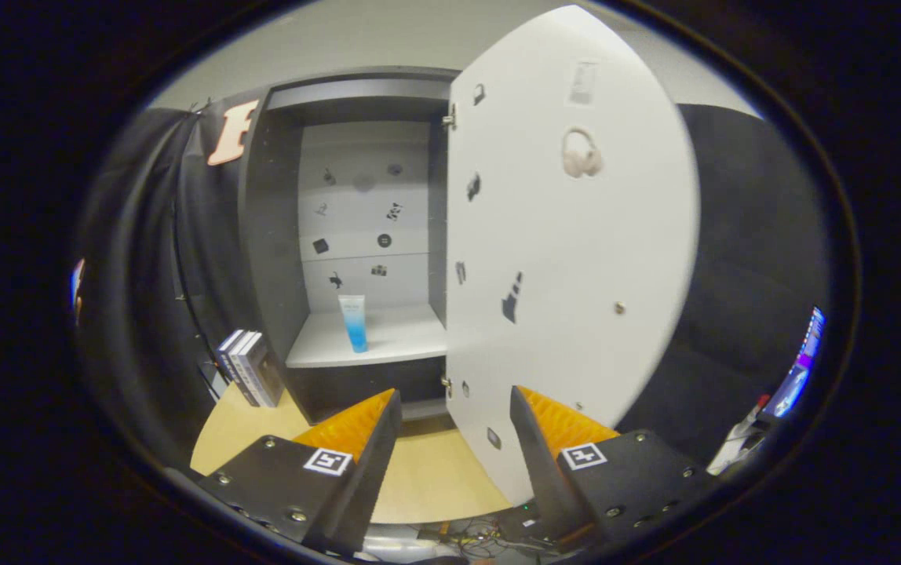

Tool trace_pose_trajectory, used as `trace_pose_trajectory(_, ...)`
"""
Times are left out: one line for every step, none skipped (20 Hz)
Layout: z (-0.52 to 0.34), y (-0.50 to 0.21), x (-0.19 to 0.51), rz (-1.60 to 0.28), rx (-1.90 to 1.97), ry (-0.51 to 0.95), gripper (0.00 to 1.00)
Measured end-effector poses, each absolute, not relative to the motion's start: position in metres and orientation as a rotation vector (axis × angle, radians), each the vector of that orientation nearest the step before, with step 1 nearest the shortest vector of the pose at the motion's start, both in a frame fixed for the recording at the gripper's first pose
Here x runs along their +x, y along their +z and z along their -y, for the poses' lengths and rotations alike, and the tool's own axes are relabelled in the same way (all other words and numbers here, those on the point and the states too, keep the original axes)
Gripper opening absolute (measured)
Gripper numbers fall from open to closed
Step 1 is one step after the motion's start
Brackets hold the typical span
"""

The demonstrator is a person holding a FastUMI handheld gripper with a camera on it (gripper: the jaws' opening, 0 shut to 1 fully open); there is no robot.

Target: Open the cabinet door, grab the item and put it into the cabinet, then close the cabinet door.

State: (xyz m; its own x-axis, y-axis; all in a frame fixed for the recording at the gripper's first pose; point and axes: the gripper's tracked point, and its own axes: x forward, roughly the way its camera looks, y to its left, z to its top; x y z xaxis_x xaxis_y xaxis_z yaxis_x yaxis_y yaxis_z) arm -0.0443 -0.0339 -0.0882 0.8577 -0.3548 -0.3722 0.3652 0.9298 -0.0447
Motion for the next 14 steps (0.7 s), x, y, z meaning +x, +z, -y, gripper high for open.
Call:
trace_pose_trajectory(0.047,-0.090,-0.060,-0.401,0.033,-0.425,0.82)
trace_pose_trajectory(0.059,-0.092,-0.073,-0.413,0.042,-0.463,0.82)
trace_pose_trajectory(0.070,-0.092,-0.085,-0.421,0.046,-0.498,0.82)
trace_pose_trajectory(0.083,-0.095,-0.094,-0.432,0.045,-0.535,0.82)
trace_pose_trajectory(0.095,-0.097,-0.104,-0.443,0.042,-0.567,0.82)
trace_pose_trajectory(0.107,-0.098,-0.113,-0.452,0.038,-0.601,0.82)
trace_pose_trajectory(0.118,-0.099,-0.121,-0.464,0.039,-0.631,0.82)
trace_pose_trajectory(0.130,-0.098,-0.127,-0.467,0.042,-0.660,0.82)
trace_pose_trajectory(0.141,-0.097,-0.131,-0.469,0.042,-0.690,0.82)
trace_pose_trajectory(0.153,-0.096,-0.133,-0.470,0.040,-0.717,0.82)
trace_pose_trajectory(0.163,-0.095,-0.133,-0.463,0.039,-0.739,0.82)
trace_pose_trajectory(0.173,-0.089,-0.133,-0.449,0.039,-0.754,0.82)
trace_pose_trajectory(0.181,-0.085,-0.130,-0.430,0.041,-0.770,0.82)
trace_pose_trajectory(0.187,-0.080,-0.124,-0.403,0.045,-0.779,0.82)
